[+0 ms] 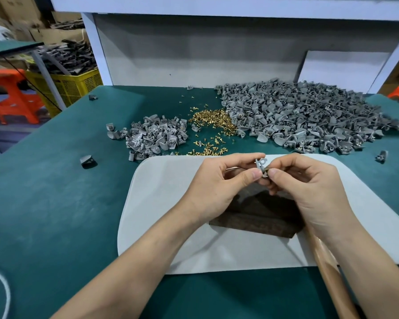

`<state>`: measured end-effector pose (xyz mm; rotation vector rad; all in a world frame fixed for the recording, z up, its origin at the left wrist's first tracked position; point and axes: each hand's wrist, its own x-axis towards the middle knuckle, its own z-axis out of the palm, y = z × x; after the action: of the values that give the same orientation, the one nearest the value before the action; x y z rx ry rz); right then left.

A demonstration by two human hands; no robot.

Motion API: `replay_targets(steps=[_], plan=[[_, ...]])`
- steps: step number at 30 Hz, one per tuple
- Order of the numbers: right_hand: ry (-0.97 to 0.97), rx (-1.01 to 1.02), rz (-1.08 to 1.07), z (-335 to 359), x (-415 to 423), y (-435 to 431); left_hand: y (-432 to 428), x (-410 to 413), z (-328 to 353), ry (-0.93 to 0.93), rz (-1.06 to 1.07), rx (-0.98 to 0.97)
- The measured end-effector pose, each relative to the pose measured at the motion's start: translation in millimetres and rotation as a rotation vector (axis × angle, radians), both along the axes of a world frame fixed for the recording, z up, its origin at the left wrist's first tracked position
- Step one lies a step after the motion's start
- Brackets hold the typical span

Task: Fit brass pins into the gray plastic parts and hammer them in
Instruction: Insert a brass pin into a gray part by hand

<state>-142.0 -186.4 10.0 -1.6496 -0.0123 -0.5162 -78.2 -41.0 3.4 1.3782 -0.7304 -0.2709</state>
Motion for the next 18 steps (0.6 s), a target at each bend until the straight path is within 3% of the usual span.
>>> replay_targets(steps=[7, 18], plan=[[-0.043, -0.120, -0.041, -3.6, 0.0, -0.6, 0.2, -0.1, 0.1, -0.029, 0.004, 0.023], [-0.071, -0.131, -0.045, -4.6, 1.8, 0.3, -0.2, 0.6, -0.3, -0.048, 0.027, 0.053]])
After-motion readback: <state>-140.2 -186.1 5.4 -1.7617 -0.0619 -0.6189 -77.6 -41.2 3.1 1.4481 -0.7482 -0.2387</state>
